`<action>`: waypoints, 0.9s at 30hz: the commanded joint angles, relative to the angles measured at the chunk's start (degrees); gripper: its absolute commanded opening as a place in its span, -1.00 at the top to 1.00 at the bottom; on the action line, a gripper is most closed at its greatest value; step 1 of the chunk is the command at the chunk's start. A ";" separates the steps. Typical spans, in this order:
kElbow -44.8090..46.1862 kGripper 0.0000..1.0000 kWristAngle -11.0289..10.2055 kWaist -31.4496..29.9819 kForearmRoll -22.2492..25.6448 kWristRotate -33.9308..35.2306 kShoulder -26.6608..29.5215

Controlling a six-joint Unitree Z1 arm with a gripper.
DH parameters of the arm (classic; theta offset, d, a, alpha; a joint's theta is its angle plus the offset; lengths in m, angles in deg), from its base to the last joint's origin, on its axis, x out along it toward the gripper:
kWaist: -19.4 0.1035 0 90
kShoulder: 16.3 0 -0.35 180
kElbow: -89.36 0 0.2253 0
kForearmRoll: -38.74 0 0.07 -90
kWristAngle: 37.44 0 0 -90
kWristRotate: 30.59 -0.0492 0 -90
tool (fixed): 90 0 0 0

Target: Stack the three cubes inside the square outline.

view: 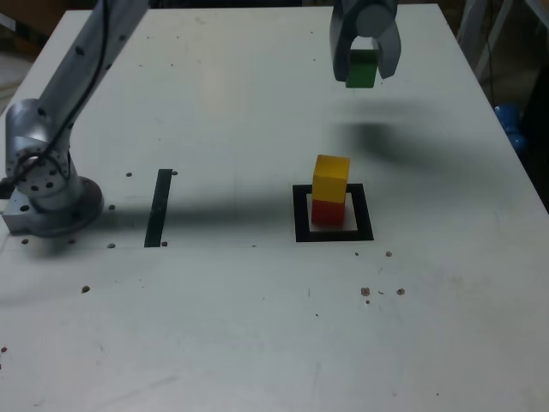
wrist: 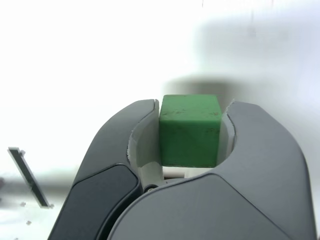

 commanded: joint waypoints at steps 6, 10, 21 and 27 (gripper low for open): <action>7.29 0.40 1.62 -7.09 0.77 3.03 6.63; 11.53 0.40 2.52 -11.21 0.73 5.26 9.78; 18.53 0.40 3.67 -18.86 0.17 10.48 14.00; 19.56 0.40 3.90 -21.41 -0.64 12.00 13.70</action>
